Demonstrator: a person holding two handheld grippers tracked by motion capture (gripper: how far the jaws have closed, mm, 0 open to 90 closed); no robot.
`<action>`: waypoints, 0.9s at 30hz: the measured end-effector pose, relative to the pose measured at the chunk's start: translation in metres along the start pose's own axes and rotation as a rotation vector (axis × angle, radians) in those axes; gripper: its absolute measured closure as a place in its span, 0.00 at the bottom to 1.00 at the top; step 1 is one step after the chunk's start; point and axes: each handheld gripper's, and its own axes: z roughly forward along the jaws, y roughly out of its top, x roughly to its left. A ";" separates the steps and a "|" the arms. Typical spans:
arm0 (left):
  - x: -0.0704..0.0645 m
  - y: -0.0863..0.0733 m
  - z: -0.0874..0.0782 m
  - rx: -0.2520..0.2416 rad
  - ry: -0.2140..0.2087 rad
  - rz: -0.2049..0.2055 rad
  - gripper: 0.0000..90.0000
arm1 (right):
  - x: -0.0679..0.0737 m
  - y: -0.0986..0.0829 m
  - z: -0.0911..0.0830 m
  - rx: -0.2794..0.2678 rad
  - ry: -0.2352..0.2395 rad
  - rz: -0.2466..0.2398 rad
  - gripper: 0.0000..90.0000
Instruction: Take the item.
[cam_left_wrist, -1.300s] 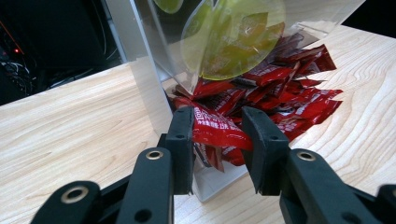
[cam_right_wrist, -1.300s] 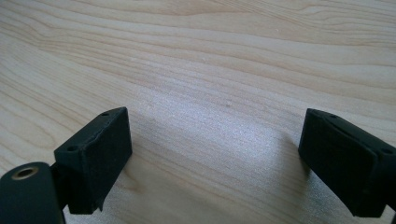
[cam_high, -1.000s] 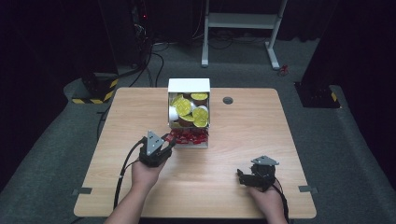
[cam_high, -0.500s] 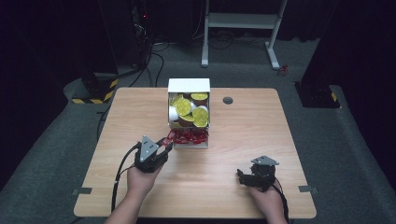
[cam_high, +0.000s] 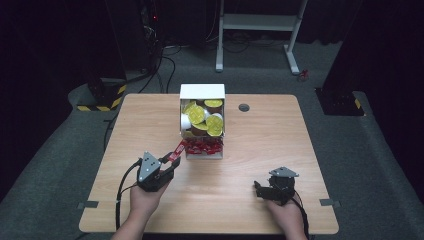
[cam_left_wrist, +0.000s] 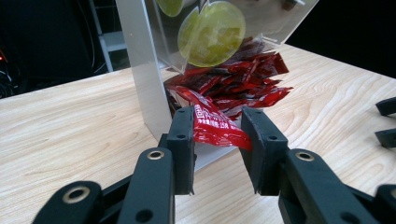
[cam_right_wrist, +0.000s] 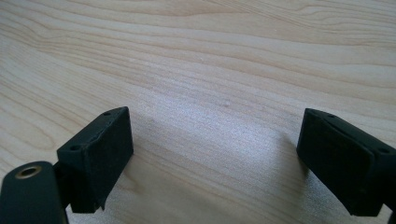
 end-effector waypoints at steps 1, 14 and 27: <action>0.000 0.000 0.000 0.000 0.000 0.000 0.74 | 0.000 0.000 0.000 0.000 0.000 0.000 0.12; 0.004 -0.003 -0.018 -0.029 -0.015 -0.024 0.74 | 0.000 0.000 0.000 0.000 0.000 0.005 0.12; 0.005 0.000 -0.036 -0.065 -0.024 -0.045 0.74 | 0.000 0.000 0.000 0.000 0.000 0.005 0.12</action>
